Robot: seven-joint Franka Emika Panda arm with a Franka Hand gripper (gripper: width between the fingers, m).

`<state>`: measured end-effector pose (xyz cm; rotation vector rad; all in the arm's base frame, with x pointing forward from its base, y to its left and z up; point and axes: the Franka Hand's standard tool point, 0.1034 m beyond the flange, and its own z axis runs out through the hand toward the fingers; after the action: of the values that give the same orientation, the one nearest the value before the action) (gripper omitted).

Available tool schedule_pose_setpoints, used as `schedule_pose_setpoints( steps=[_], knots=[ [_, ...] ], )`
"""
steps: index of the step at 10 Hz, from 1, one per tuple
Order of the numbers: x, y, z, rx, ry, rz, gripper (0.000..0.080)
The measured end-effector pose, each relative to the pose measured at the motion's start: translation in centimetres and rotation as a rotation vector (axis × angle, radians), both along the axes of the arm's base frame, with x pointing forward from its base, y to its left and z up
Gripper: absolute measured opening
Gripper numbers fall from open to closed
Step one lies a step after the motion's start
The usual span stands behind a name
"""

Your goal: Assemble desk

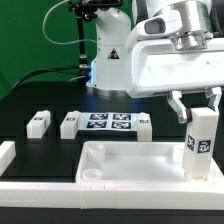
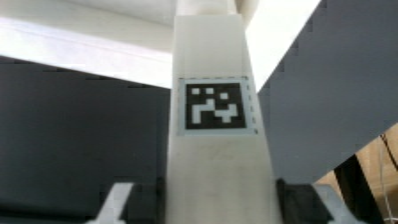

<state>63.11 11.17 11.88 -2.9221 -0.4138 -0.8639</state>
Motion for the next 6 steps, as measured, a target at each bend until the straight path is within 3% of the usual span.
schedule_pose_setpoints(
  steps=[2,3,4,5,6],
  knots=[
    [-0.01,-0.01,-0.02,0.000,0.001,0.000,0.0296],
    [-0.01,-0.01,-0.03,0.000,0.001,0.000,0.0504],
    [-0.01,-0.01,-0.03,0.000,0.001,0.000,0.0504],
    [-0.01,-0.01,-0.03,0.000,0.001,0.000,0.0618],
    [-0.01,-0.01,-0.03,0.000,0.001,0.000,0.0640]
  ],
)
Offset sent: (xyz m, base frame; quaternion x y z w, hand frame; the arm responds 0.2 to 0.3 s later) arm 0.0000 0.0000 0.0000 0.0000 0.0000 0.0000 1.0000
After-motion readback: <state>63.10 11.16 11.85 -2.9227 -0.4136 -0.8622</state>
